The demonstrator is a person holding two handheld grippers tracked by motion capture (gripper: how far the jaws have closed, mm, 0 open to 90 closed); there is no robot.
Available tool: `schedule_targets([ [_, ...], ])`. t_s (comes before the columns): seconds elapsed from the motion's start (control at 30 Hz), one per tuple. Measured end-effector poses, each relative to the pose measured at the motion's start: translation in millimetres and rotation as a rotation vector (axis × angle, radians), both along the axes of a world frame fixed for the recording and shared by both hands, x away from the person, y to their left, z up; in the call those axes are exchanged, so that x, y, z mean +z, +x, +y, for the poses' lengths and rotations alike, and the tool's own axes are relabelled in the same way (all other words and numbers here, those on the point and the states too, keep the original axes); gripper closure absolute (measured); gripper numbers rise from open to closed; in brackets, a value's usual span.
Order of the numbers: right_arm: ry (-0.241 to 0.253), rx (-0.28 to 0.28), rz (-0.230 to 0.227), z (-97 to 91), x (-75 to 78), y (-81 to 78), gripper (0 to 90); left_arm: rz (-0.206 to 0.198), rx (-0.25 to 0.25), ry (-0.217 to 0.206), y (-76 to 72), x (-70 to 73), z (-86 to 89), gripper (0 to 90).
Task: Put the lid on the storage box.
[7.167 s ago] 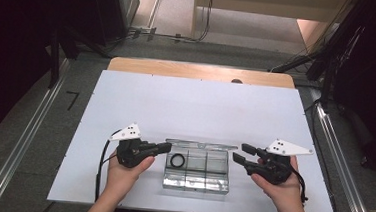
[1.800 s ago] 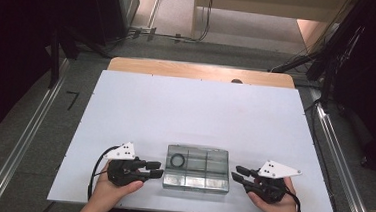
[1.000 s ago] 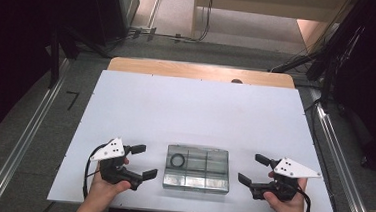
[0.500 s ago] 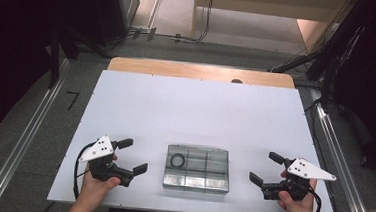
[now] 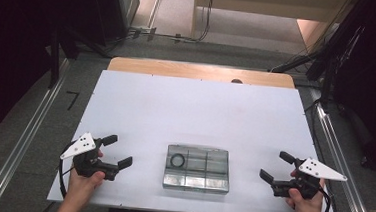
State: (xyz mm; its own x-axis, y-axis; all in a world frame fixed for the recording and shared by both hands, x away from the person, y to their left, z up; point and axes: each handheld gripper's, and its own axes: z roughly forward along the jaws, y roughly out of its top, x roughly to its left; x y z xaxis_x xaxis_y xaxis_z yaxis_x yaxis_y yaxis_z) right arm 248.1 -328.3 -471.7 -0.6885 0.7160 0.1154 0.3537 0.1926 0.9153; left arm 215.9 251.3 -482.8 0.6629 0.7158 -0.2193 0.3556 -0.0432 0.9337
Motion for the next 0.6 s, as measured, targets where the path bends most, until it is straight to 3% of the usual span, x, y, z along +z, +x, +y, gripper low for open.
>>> schedule_targets([
  [0.6,0.025,-0.06,0.009,-27.0,-8.7,5.9,0.0,0.01,0.051,-0.011,0.7,-8.8,22.9,0.2],
])
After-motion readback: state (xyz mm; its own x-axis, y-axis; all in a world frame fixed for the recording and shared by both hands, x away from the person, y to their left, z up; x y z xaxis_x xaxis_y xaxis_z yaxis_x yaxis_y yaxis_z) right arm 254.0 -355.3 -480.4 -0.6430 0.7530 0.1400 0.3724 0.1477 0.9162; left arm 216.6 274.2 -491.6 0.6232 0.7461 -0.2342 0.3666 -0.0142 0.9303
